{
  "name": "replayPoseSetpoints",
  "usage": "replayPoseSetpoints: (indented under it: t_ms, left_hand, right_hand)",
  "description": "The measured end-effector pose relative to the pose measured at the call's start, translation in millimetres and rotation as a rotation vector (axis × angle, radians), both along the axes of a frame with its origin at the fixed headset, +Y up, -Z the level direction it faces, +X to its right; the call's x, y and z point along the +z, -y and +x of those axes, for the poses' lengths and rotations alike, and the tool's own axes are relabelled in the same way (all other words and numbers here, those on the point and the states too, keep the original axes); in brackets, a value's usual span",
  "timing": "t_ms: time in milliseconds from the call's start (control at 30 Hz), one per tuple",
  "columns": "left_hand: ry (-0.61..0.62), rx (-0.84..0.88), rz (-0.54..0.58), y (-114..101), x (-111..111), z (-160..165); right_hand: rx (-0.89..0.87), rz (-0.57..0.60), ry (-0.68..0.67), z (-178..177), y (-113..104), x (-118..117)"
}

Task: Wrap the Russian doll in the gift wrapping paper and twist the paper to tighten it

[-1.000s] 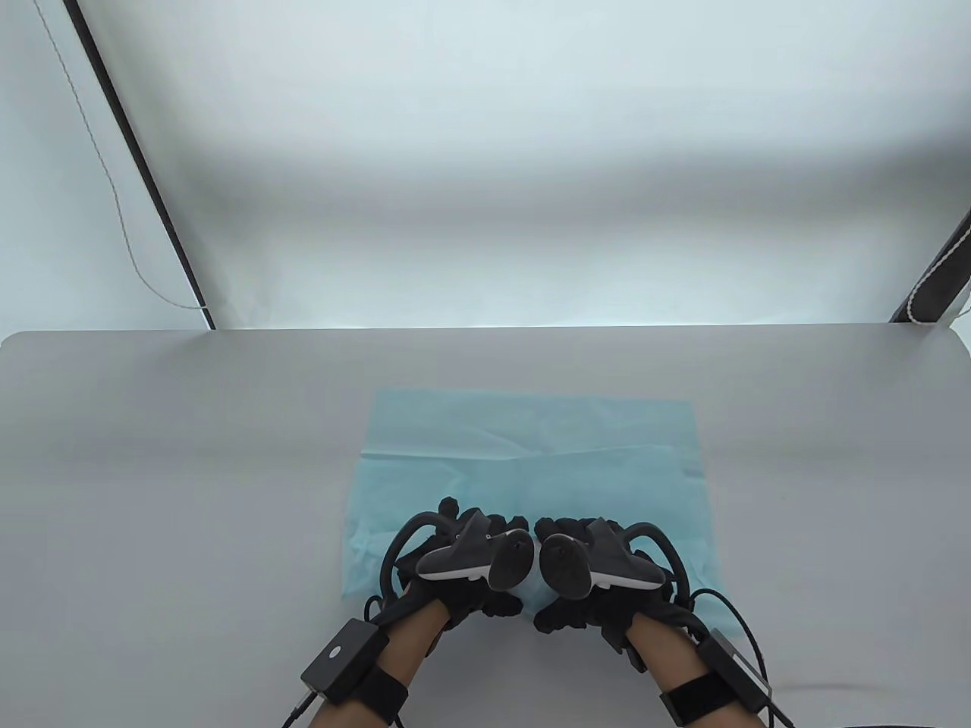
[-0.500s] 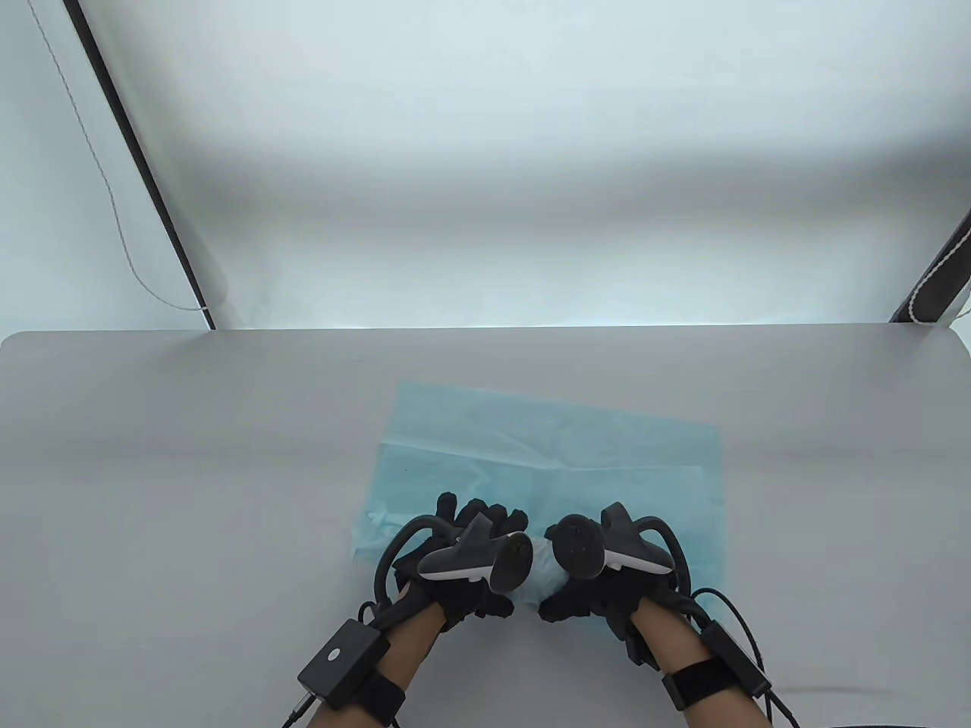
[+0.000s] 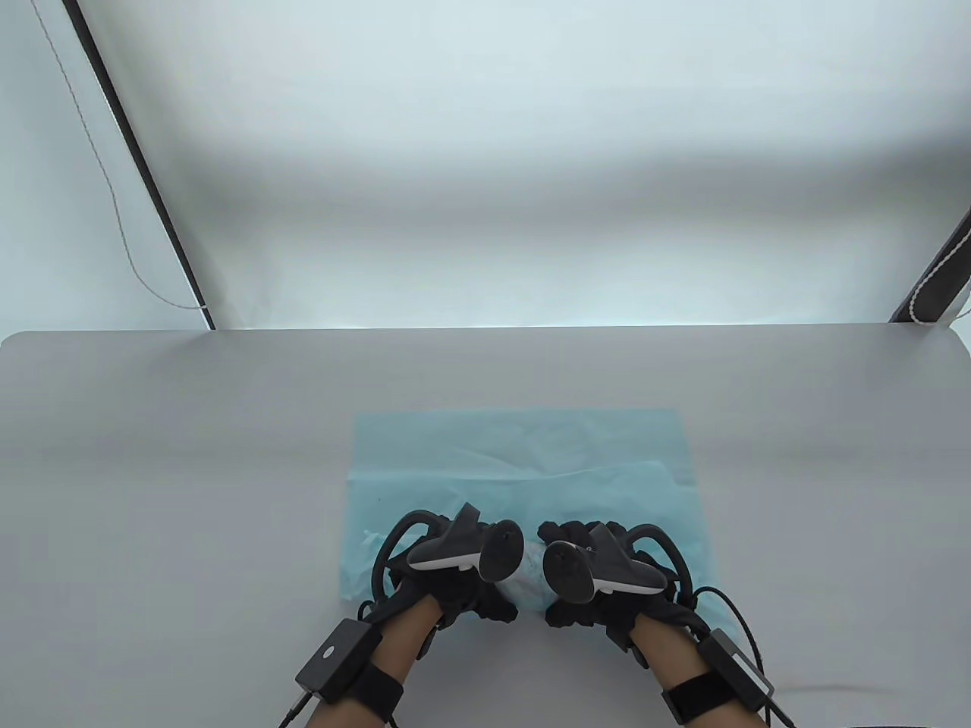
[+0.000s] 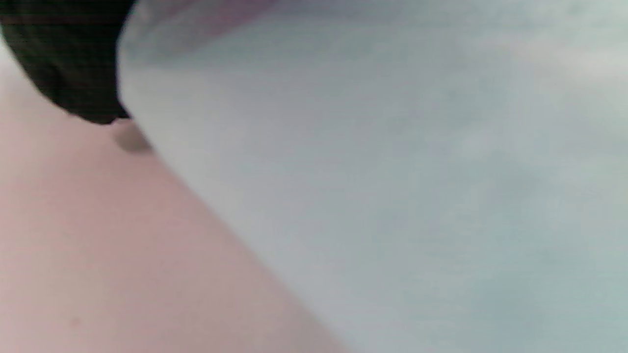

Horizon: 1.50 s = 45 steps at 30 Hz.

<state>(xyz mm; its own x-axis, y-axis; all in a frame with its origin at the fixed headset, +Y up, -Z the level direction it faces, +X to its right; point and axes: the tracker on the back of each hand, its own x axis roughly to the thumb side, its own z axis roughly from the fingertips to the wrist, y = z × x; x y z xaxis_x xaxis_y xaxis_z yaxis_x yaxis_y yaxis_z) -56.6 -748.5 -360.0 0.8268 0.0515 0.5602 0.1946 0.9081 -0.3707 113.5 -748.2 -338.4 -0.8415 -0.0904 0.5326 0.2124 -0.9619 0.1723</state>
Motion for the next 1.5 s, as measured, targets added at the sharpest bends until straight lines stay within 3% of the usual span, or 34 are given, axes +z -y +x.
replayPoseSetpoints:
  t_ms: [167,400,467,600,733,867,1000,1100,1333,1433,1500]
  left_hand:
    - [-0.009,-0.007,-0.062,2,3,-3]
    - [0.035,-0.156,0.179,4,21,9]
    - [0.034,-0.120,0.235,6,19,9]
    - [0.039,-0.066,0.245,6,16,6]
    - [0.034,-0.065,0.193,3,12,6]
    - [0.006,0.005,0.065,4,5,-1]
    - [-0.048,0.041,-0.083,6,2,-9]
    - [-0.046,0.034,-0.078,8,5,-9]
    - [-0.045,-0.062,0.108,7,19,-5]
    - [-0.025,-0.059,0.212,6,19,-2]
    - [-0.016,-0.044,0.219,5,17,-3]
  right_hand:
    - [-0.063,-0.079,0.007,5,4,-7]
    - [-0.178,-0.244,0.107,16,9,-19]
    - [-0.178,-0.244,0.114,16,9,-20]
    - [-0.158,-0.240,0.117,16,8,-19]
    - [-0.059,-0.117,0.084,10,4,-11]
    - [0.061,0.080,0.033,2,1,-1]
    - [0.011,0.038,0.029,2,2,-3]
    - [-0.010,0.021,0.033,4,2,-5]
    - [-0.123,-0.200,0.160,14,5,-18]
    - [-0.137,-0.218,0.171,17,6,-17]
    - [-0.132,-0.213,0.161,17,6,-16]
